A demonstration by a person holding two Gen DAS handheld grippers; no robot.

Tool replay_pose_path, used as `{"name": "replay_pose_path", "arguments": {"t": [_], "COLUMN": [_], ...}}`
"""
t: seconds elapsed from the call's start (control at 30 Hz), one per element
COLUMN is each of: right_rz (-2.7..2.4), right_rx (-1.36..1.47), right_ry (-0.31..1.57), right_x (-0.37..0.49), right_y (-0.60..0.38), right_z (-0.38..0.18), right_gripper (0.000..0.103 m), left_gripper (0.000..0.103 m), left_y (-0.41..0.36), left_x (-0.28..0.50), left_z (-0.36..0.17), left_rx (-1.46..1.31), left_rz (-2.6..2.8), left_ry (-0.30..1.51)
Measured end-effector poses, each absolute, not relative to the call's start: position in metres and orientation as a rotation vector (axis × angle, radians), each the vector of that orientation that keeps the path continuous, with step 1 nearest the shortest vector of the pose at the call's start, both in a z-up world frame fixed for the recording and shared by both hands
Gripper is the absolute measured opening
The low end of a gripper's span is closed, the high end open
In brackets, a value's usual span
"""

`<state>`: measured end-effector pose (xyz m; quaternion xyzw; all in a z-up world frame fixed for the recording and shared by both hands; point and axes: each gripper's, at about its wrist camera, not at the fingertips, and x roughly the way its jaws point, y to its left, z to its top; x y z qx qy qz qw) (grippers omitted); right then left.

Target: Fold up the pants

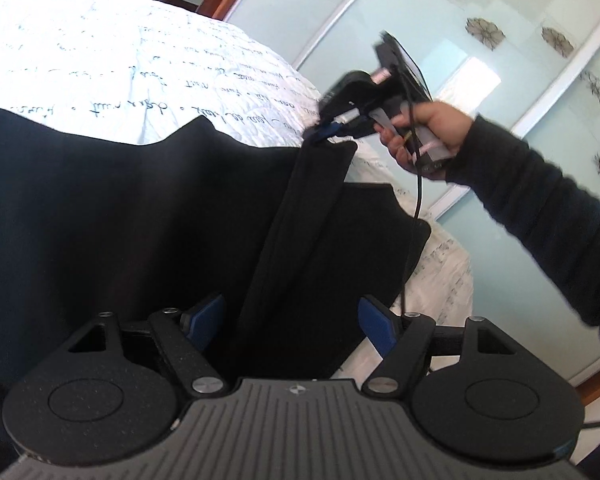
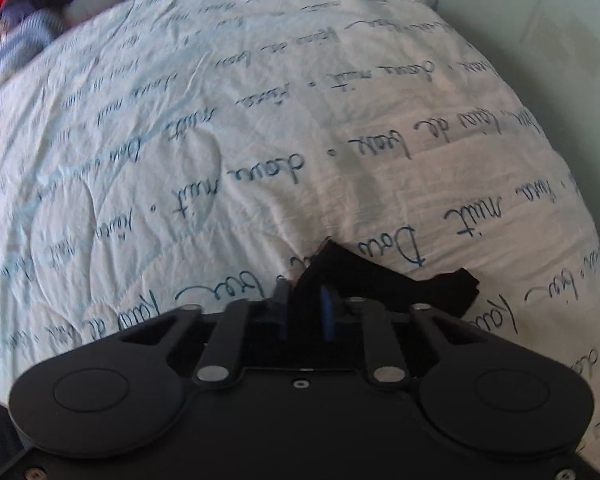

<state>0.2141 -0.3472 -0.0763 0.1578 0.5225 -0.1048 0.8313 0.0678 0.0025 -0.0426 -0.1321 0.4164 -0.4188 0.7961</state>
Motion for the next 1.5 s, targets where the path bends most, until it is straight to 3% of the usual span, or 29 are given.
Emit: {"name": "replay_pose_path", "arguments": {"t": [0.4, 0.6, 0.67, 0.7, 0.77, 0.87, 1.1, 1.33, 1.5], "right_rz": [-0.033, 0.068, 0.092, 0.105, 0.115, 0.116, 0.102, -0.051, 0.011], "right_rx": [0.509, 0.556, 0.568, 0.572, 0.582, 0.606, 0.733, 0.986, 0.990], "right_ry": [0.831, 0.732, 0.704, 0.690, 0.668, 0.644, 0.561, 0.711, 0.612], "right_x": [0.161, 0.136, 0.128, 0.124, 0.117, 0.103, 0.009, -0.057, -0.067], "right_y": [-0.372, -0.381, -0.385, -0.387, -0.394, -0.407, -0.446, -0.479, -0.476], "right_z": [-0.011, 0.025, 0.033, 0.036, 0.041, 0.042, 0.012, -0.132, -0.113], "right_gripper": [0.005, 0.005, 0.005, 0.005, 0.005, 0.005, 0.004, 0.005, 0.004], "left_gripper": [0.079, 0.075, 0.051, 0.046, 0.024, 0.008, 0.007, 0.009, 0.008], "left_y": [-0.058, -0.085, -0.091, -0.093, -0.097, -0.098, -0.098, -0.111, -0.108], "left_x": [0.035, 0.053, 0.056, 0.057, 0.056, 0.056, 0.034, 0.019, 0.009], "left_z": [-0.013, -0.026, -0.030, -0.031, -0.030, -0.024, -0.016, -0.033, -0.022], "left_rx": [0.159, 0.269, 0.280, 0.289, 0.312, 0.347, 0.487, 0.603, 0.612], "left_rz": [-0.773, -0.668, -0.668, -0.660, -0.631, -0.583, -0.606, -0.603, -0.622], "left_ry": [0.707, 0.763, 0.801, 0.808, 0.803, 0.791, 0.746, 0.758, 0.752]}}
